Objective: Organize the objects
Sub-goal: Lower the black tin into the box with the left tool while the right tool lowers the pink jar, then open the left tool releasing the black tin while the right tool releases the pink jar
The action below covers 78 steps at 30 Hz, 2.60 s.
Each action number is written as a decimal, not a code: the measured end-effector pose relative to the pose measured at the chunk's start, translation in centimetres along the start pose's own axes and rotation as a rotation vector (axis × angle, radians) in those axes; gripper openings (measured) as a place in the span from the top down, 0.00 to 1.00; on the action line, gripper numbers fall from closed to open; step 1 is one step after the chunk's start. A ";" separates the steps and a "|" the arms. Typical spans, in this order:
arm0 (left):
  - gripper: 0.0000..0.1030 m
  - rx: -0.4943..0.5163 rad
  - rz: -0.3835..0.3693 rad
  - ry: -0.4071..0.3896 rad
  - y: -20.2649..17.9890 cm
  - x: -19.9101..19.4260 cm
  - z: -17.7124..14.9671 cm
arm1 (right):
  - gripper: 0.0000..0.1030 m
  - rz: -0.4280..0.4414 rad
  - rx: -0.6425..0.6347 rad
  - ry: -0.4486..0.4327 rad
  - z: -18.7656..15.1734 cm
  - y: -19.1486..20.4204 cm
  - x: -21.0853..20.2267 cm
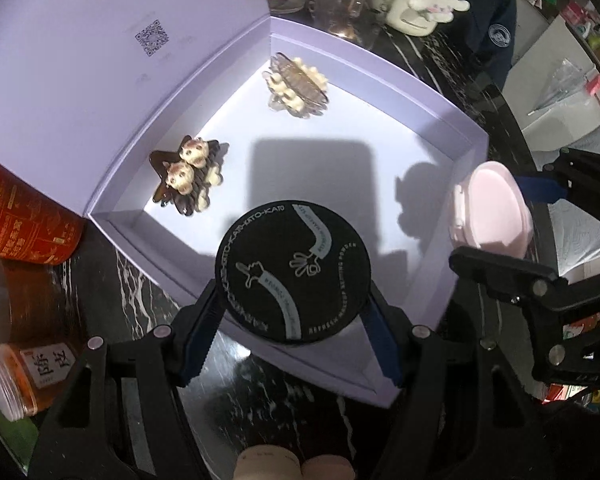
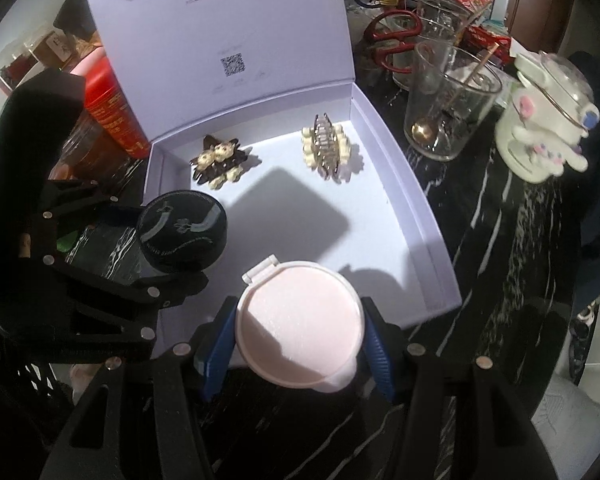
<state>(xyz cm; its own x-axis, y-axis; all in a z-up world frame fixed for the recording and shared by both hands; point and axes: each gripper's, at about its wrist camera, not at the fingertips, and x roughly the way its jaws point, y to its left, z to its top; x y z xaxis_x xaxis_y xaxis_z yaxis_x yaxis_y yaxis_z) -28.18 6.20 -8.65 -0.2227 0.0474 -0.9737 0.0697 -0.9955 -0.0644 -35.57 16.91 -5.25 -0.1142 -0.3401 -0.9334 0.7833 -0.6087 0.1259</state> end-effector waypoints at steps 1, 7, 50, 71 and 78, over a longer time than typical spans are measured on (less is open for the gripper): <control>0.36 -0.003 0.000 -0.001 0.2 0.1 0.2 | 0.42 0.001 -0.001 0.000 0.3 -0.2 0.2; 0.47 -0.016 -0.005 -0.016 1.1 0.8 1.7 | 0.42 0.008 -0.007 0.006 1.9 -1.0 2.0; 0.52 -0.067 0.084 -0.060 2.0 -0.1 3.4 | 0.36 -0.022 0.005 0.039 3.9 -0.6 7.1; 0.47 -0.099 0.088 -0.159 1.4 -7.1 -0.1 | 0.35 -0.088 0.011 -0.065 1.6 2.1 -2.3; 0.47 -0.099 0.085 -0.198 0.8 -9.1 -1.1 | 0.35 -0.108 0.022 -0.095 0.5 2.5 -4.5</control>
<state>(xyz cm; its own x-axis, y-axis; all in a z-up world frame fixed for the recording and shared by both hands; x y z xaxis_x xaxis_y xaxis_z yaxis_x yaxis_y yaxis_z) -25.05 5.01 -0.03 -0.3975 -0.0628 -0.9154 0.1893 -0.9818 -0.0148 -33.47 16.54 -0.59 -0.2551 -0.3376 -0.9061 0.7502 -0.6603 0.0348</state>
